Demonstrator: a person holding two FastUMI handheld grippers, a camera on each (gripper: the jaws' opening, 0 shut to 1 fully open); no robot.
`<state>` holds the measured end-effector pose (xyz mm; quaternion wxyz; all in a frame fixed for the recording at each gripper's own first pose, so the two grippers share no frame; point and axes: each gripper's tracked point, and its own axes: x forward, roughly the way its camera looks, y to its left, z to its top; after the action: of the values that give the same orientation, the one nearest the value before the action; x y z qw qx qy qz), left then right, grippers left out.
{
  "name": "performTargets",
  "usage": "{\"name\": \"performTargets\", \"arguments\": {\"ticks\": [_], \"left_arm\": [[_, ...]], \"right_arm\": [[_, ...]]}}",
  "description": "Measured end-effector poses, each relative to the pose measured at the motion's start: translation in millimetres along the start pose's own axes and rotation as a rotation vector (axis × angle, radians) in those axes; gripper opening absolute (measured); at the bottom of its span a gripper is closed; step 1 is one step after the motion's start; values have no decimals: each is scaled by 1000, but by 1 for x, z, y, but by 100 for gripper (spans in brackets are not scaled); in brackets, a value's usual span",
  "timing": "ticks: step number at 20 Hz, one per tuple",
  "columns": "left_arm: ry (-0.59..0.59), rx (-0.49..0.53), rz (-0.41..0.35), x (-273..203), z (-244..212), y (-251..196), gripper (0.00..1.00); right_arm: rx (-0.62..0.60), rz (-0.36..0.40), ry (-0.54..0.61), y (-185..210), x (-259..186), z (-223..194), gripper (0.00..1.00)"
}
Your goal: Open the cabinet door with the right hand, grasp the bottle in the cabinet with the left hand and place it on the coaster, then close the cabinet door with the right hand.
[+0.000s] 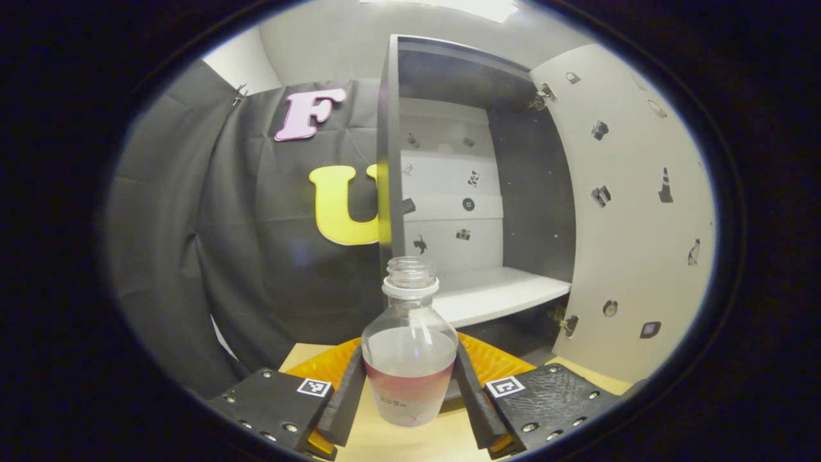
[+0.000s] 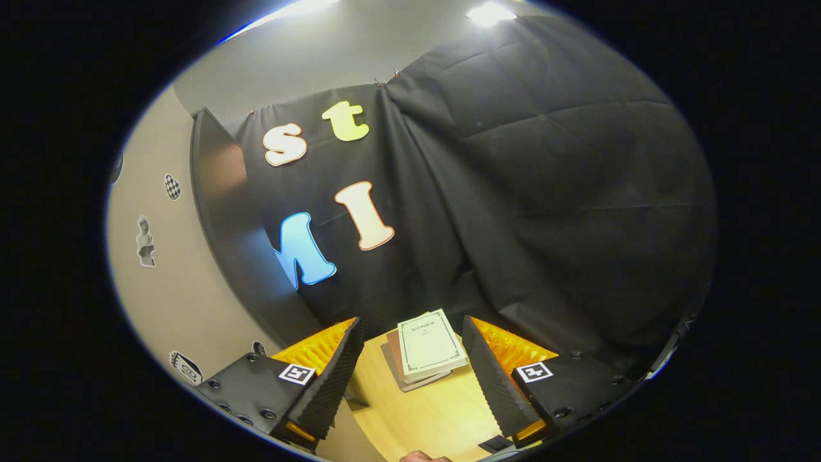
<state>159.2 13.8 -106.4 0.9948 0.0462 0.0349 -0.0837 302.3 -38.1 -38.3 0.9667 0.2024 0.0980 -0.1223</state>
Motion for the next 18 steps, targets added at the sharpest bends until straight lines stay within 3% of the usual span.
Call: {"name": "performTargets", "arguments": {"ticks": [9, 18], "left_arm": [[79, 70, 21, -48, -133, -7, 71], [95, 7, 20, -79, -208, -22, 71]], "right_arm": [[-106, -63, -50, -17, -22, -5, 98], [-126, -177, -167, -50, -41, 4, 98]]}}
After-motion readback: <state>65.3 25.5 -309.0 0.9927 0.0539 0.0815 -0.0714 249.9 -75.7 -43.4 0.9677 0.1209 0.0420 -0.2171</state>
